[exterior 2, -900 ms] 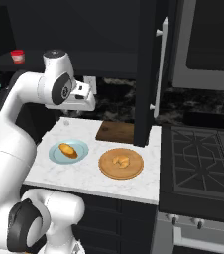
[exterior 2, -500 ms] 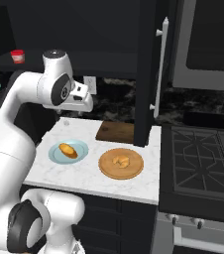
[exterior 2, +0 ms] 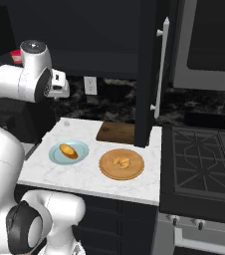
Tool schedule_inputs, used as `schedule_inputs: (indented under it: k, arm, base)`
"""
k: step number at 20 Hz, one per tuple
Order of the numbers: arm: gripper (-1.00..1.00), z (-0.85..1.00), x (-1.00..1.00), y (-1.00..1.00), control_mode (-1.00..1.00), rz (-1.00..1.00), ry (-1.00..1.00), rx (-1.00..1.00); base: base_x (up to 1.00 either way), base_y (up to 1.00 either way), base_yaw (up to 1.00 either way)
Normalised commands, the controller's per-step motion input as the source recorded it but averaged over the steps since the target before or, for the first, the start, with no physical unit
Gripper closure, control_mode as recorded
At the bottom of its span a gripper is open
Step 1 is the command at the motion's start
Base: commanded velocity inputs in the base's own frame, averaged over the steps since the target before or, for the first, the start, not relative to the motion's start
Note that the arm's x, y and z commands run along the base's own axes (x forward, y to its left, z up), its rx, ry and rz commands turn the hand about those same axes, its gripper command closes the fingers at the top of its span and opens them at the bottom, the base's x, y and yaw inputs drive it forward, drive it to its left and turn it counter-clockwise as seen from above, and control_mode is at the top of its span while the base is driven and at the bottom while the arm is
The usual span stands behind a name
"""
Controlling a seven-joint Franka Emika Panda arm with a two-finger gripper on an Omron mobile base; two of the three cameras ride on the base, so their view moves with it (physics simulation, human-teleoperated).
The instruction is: From the different types of pastries on the counter, select a croissant and place it on the cutting board. Then retrieve a jar of jam from the cabinet and place it alongside the croissant on the cutting board.
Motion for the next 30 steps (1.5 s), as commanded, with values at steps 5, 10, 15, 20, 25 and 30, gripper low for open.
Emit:
schedule_inputs:
  k: [5,10,15,20,25,30]
  arm:
    - [-1.00,0.09,-0.27,0.69,-1.00,0.22,-0.14,-0.01]
    - [-1.00,0.48,-0.05,0.64,-1.00,0.14,-0.07,0.03]
    - [-1.00,0.97,0.19,0.66,-1.00,0.03,-0.09,0.11]
    - [-1.00,0.03,0.16,0.43,-1.00,0.07,0.00,0.03]
    - [-1.00,0.10,0.67,0.27,-1.00,0.01,0.00,0.01]
    - [-1.00,0.08,0.35,0.26,-1.00,0.05,-0.04,0.00]
  base:
    - [0.00,0.00,0.00]
    - [0.00,0.00,0.00]
    - [0.00,0.00,0.00]
    - [0.00,0.00,0.00]
    - [0.00,0.00,0.00]
    - [0.00,0.00,0.00]
